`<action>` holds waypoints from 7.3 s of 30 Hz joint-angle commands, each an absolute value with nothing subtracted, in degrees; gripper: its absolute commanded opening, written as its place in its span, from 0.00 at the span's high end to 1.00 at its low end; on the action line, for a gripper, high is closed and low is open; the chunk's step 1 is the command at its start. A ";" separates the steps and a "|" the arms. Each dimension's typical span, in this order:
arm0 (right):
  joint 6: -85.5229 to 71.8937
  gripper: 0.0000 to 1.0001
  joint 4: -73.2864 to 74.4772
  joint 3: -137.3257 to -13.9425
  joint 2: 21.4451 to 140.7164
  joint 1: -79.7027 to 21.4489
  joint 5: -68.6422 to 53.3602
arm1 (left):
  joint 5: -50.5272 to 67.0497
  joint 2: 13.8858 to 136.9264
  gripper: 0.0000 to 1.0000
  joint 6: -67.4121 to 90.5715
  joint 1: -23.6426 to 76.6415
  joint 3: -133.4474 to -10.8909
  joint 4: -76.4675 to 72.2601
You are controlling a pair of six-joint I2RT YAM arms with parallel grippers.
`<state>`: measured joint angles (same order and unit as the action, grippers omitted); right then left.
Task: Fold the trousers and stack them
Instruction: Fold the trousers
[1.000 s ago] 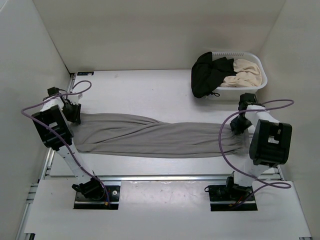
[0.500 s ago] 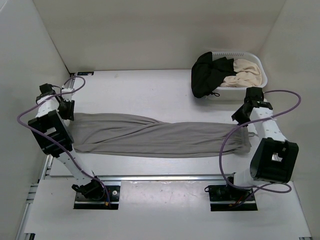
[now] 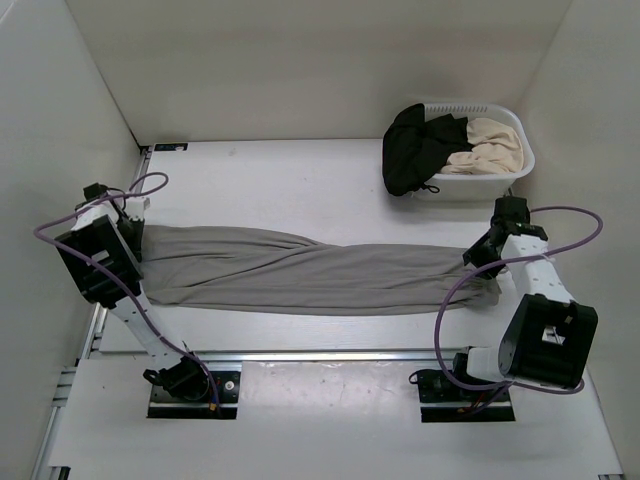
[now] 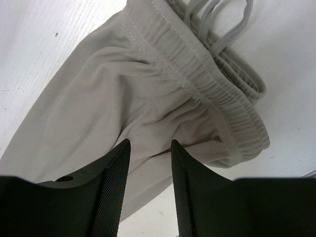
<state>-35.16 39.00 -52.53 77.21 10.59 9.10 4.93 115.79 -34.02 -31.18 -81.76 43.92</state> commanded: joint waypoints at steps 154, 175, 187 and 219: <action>-42.01 0.10 26.28 -36.12 73.65 -13.37 6.86 | 40.51 129.19 0.05 -21.01 34.01 -114.52 64.78; -40.96 0.18 23.39 -28.65 73.66 -9.67 5.63 | 29.18 115.75 0.86 -15.29 31.28 -95.73 58.54; -33.22 0.18 25.05 -35.33 74.44 -9.67 2.46 | 25.40 121.37 0.86 -12.66 29.53 -96.67 55.90; -24.35 1.00 44.71 -53.69 74.98 1.31 6.76 | 22.51 115.86 0.51 -19.86 15.66 -104.16 63.27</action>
<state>-27.14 37.47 -50.09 78.41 -1.85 3.70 24.25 121.95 -18.41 20.64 -103.74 60.18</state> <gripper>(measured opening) 0.102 0.493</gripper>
